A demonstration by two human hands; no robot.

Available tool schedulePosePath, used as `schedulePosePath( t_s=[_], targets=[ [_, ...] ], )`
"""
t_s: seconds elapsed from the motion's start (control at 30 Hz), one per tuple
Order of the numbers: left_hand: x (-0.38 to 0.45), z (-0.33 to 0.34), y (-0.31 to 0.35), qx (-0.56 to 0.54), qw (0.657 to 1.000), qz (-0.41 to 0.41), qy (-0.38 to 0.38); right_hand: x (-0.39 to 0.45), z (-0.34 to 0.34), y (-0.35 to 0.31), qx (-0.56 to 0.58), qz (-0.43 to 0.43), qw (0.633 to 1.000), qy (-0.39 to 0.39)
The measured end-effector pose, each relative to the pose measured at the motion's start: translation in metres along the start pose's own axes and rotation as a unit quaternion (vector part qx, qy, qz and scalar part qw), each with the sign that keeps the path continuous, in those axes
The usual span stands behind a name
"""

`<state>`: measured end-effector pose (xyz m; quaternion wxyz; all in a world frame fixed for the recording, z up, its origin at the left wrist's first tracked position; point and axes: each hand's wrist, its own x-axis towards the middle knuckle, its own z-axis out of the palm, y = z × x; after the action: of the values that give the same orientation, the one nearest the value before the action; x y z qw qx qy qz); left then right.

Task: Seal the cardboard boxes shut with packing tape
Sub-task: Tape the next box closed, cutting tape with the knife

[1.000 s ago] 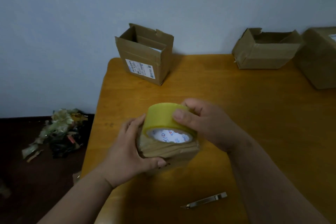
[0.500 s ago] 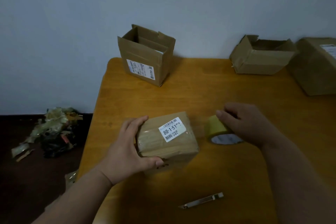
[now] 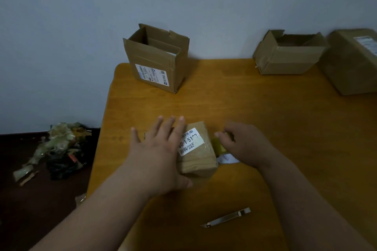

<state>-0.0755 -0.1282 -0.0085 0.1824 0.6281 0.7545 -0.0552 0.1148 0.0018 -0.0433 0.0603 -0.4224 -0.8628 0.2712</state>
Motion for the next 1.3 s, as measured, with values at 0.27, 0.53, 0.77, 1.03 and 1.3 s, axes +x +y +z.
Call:
schedulePosePath(
  t_s=[0.27, 0.53, 0.77, 1.03, 1.3],
  targets=[
    [0.0, 0.022, -0.024, -0.108, 0.987, 0.027, 0.113, -0.016, -0.007, 0.031, 0.575, 0.161, 0.802, -0.006],
    [-0.009, 0.057, -0.05, -0.436, 0.896, 0.008, 0.087, -0.007, -0.005, -0.008, 0.695, 0.041, 0.711, -0.095],
    [-0.017, 0.075, -0.052, -0.496, 0.866, 0.006, 0.071, -0.001, 0.018, -0.086, 0.306, 0.016, 0.947, -0.1],
    [-0.021, 0.114, -0.06, -0.543, 0.834, -0.024, 0.092, 0.008, 0.026, -0.083, 0.384, -0.015, 0.901, -0.2],
    [-0.018, 0.101, -0.062, -0.487, 0.868, -0.018, 0.088, 0.01, -0.002, -0.063, 0.261, 0.006, 0.957, -0.125]
  ],
)
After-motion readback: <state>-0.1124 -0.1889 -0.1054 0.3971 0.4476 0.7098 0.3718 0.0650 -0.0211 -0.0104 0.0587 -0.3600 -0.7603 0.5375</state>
